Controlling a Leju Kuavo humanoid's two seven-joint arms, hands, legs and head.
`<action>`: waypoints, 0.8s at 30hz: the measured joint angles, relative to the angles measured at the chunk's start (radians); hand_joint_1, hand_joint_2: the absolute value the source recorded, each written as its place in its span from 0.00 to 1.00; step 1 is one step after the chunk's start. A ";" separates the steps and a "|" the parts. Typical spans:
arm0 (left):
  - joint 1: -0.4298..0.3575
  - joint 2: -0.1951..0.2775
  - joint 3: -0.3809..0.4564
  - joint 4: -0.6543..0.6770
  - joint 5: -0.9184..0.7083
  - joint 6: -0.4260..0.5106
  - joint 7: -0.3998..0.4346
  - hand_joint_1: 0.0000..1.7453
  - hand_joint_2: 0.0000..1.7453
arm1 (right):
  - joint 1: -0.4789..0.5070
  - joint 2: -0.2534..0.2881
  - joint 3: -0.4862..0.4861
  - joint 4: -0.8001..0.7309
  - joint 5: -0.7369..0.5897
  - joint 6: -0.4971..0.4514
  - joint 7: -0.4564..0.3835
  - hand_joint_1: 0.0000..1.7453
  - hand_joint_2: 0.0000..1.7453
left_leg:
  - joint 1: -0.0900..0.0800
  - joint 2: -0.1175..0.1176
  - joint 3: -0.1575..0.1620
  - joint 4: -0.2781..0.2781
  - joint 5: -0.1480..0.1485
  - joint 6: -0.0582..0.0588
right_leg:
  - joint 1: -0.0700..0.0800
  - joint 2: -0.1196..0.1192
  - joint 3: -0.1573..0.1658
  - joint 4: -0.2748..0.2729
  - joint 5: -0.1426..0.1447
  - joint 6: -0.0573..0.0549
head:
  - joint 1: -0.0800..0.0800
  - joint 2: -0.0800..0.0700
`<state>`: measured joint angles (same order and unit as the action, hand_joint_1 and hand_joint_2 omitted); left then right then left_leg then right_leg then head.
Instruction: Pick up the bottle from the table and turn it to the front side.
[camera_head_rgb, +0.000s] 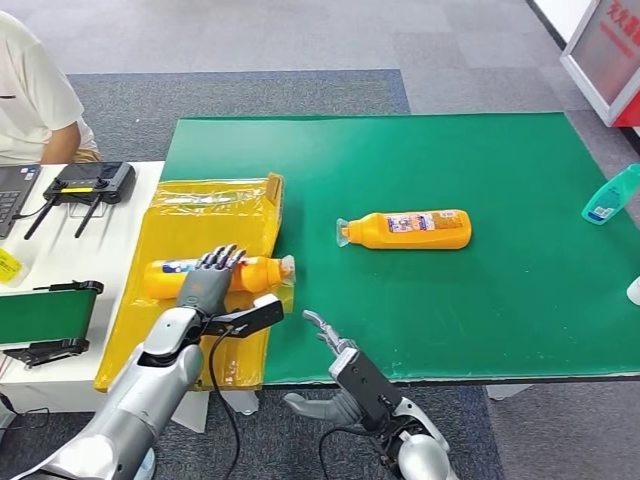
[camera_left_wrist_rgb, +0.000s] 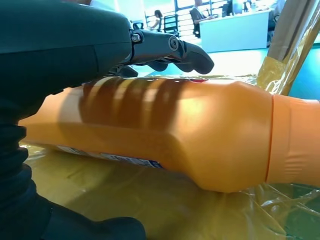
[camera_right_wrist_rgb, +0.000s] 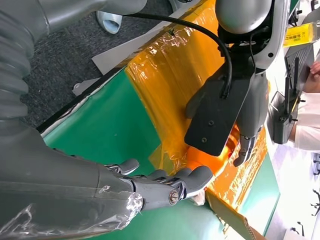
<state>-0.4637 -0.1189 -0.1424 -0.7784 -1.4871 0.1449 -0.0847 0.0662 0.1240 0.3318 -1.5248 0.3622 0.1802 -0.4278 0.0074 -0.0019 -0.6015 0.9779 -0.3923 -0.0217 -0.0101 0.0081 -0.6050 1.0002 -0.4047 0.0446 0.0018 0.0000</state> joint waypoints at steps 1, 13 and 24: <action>0.004 -0.001 0.001 -0.004 0.001 0.000 -0.001 0.00 1.00 | 0.000 0.000 -0.001 0.000 0.000 -0.001 0.000 0.00 1.00 | 0.000 0.000 0.000 0.000 0.000 0.000 | 0.000 0.000 0.000 0.000 0.000 0.000 | 0.000 0.000; 0.063 -0.008 0.006 -0.094 0.047 0.011 -0.032 0.00 1.00 | 0.005 0.000 -0.003 0.000 0.005 -0.008 0.000 0.00 1.00 | 0.000 0.000 0.000 0.000 0.000 0.000 | 0.000 0.000 -0.001 0.000 0.000 0.000 | 0.000 0.000; 0.193 -0.043 0.007 -0.425 0.314 -0.049 -0.109 0.00 1.00 | 0.040 0.000 -0.017 -0.025 0.024 -0.037 0.016 0.00 1.00 | 0.000 0.000 -0.002 0.000 -0.001 0.000 | 0.000 0.000 -0.003 0.000 0.000 0.000 | 0.000 0.000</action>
<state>-0.2704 -0.1617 -0.1354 -1.2031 -1.1731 0.0956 -0.1934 0.1059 0.1240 0.3145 -1.5493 0.3861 0.1432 -0.4123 0.0074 -0.0018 -0.6038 0.9779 -0.3930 -0.0215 -0.0100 0.0083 -0.6077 1.0002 -0.4049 0.0446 0.0018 0.0000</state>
